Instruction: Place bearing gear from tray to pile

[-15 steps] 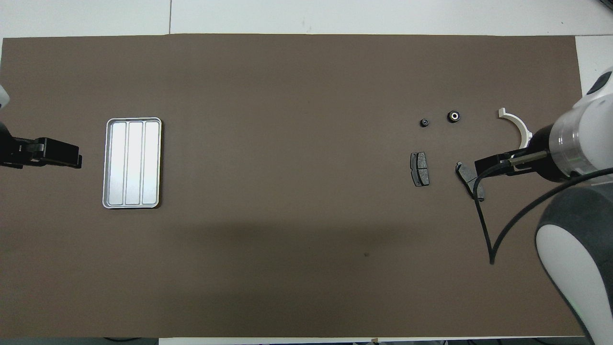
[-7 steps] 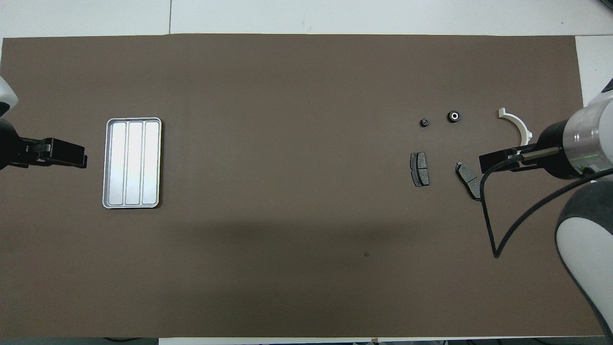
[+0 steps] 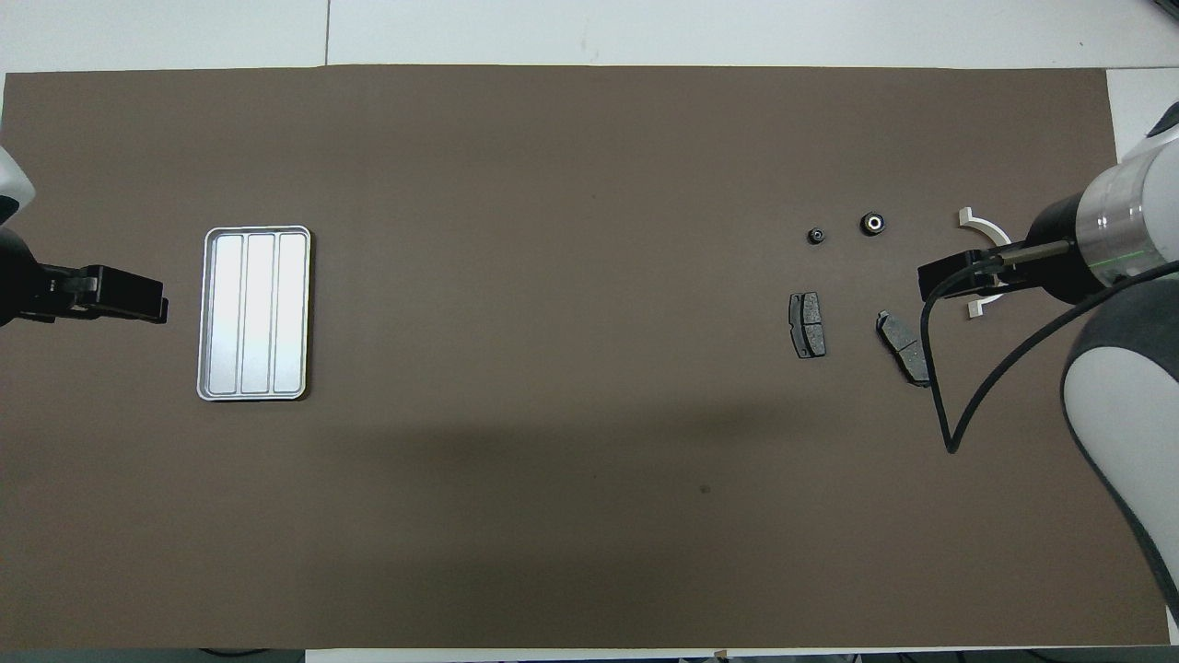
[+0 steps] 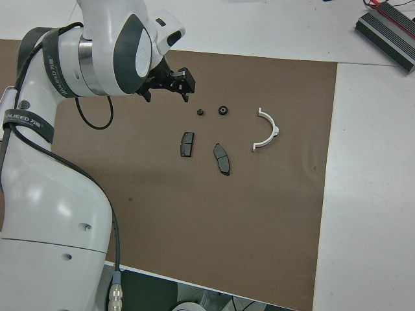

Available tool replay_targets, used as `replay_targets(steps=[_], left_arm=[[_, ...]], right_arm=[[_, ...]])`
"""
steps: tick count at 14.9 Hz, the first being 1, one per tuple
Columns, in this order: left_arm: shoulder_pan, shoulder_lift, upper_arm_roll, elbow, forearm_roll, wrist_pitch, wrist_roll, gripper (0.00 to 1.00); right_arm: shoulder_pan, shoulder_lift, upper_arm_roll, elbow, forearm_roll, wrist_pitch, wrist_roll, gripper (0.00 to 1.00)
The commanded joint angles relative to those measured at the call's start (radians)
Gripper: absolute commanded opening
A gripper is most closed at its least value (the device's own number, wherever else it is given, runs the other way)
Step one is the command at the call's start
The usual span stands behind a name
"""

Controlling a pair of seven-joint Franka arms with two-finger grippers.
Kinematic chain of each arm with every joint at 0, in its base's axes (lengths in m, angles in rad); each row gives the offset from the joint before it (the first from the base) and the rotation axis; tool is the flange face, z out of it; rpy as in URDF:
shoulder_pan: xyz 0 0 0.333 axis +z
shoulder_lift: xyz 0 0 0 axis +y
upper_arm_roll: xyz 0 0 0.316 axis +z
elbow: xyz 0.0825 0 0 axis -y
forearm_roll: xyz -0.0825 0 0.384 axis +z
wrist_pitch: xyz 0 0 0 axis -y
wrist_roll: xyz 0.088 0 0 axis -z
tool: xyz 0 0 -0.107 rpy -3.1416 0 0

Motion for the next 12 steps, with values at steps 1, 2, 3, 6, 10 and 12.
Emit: replay_targets(steps=[1, 2, 3, 6, 10, 12], left_arm=[[-0.01, -0.039, 0.009, -0.049, -0.006, 0.027, -0.006, 1.0], [-0.01, -0.039, 0.009, -0.049, -0.006, 0.027, -0.006, 1.0], [-0.01, -0.039, 0.009, -0.049, -0.006, 0.027, -0.006, 1.0], [-0.01, -0.039, 0.009, -0.048, -0.006, 0.027, -0.006, 1.0], [-0.015, -0.039, 0.009, -0.048, -0.006, 0.027, -0.006, 1.0], [-0.015, -0.039, 0.009, -0.048, -0.006, 0.027, -0.006, 1.0]], right_arm=[[-0.006, 0.013, 0.005, 0.029, 0.005, -0.034, -0.024, 1.0], [-0.008, 0.013, 0.005, 0.03, 0.005, -0.04, -0.023, 1.0], [-0.009, 0.013, 0.005, 0.03, 0.0, -0.04, -0.023, 1.0], [-0.009, 0.016, 0.006, 0.061, -0.047, -0.038, -0.024, 1.0], [-0.015, 0.015, 0.006, 0.072, -0.049, -0.038, -0.024, 1.0], [-0.014, 0.015, 0.006, 0.072, -0.049, -0.038, -0.023, 1.0]])
